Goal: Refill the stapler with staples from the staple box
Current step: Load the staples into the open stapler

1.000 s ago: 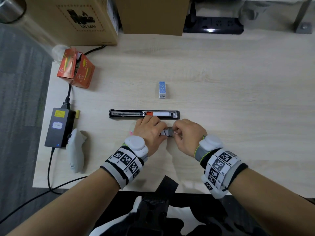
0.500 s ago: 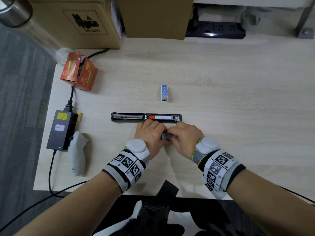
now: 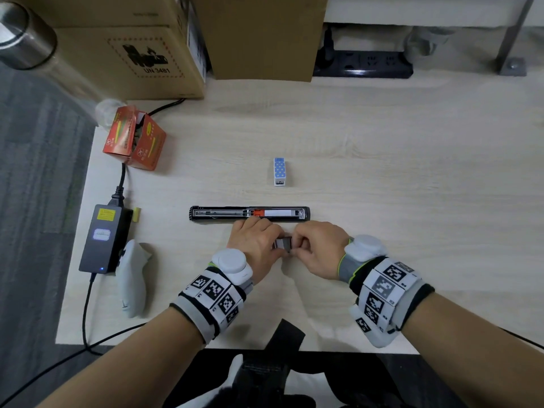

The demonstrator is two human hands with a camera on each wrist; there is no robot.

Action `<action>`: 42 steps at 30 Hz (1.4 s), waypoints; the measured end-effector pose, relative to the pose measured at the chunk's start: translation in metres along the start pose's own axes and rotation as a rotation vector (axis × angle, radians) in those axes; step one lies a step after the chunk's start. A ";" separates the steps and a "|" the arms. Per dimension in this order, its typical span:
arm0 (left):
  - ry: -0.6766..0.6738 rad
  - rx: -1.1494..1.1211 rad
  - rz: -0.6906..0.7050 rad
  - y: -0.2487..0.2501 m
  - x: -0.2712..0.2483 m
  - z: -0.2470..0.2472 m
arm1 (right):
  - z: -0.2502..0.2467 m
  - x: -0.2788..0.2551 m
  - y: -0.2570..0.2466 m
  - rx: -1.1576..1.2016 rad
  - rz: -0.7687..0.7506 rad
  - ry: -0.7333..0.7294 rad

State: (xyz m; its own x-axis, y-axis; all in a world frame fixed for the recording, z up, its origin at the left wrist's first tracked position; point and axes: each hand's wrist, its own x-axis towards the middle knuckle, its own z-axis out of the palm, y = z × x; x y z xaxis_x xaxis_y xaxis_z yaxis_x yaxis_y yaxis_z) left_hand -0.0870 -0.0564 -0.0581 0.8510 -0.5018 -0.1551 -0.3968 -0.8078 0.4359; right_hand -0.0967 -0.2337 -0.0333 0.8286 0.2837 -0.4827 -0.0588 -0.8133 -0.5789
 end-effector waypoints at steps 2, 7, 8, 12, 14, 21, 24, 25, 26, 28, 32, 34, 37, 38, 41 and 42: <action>0.009 -0.031 0.006 0.000 0.000 -0.005 | -0.004 -0.004 0.001 0.044 0.021 0.038; 0.041 -0.353 -0.034 0.012 0.005 -0.020 | -0.016 -0.004 0.004 0.328 0.133 0.204; 0.035 -0.462 -0.061 0.017 0.008 -0.023 | -0.017 -0.003 0.002 0.387 0.138 0.232; -0.032 -0.791 -0.171 0.029 0.024 -0.033 | -0.021 0.003 -0.001 0.576 0.132 0.293; -0.061 -0.891 -0.236 0.029 0.029 -0.036 | -0.021 0.003 0.000 0.664 0.129 0.295; -0.218 -0.963 -0.331 0.019 0.035 -0.042 | -0.019 -0.003 0.005 0.322 -0.094 0.333; -0.264 -0.892 -0.328 0.021 0.039 -0.049 | -0.018 -0.002 0.008 0.167 -0.175 0.326; -0.255 -0.886 -0.332 0.022 0.040 -0.052 | -0.019 0.000 0.008 0.149 -0.174 0.341; -0.221 -0.877 -0.342 0.021 0.042 -0.053 | -0.020 0.001 0.009 0.136 -0.162 0.365; -0.074 -0.790 -0.360 0.015 0.045 -0.056 | -0.023 0.007 0.011 0.111 -0.112 0.425; 0.080 -0.345 -0.261 -0.005 0.042 -0.051 | -0.022 0.018 0.012 0.068 -0.022 0.406; 0.044 -0.209 -0.170 -0.013 0.039 -0.043 | -0.018 0.021 0.011 0.033 -0.008 0.365; -0.007 -0.134 -0.102 -0.017 0.038 -0.031 | -0.015 0.025 0.011 0.010 0.018 0.341; -0.013 -0.129 -0.096 -0.017 0.038 -0.028 | -0.015 0.026 0.010 0.007 0.029 0.336; -0.019 -0.147 -0.098 -0.019 0.039 -0.024 | -0.015 0.026 0.010 0.015 0.043 0.322; -0.015 -0.162 -0.098 -0.019 0.039 -0.022 | -0.016 0.026 0.009 0.015 0.046 0.319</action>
State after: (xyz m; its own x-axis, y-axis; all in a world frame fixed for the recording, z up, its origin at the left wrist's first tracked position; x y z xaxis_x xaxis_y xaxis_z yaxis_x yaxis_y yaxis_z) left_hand -0.0384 -0.0534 -0.0527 0.8774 -0.4282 -0.2162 -0.2503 -0.7933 0.5550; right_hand -0.0674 -0.2421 -0.0410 0.9574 0.0714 -0.2798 -0.1066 -0.8132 -0.5722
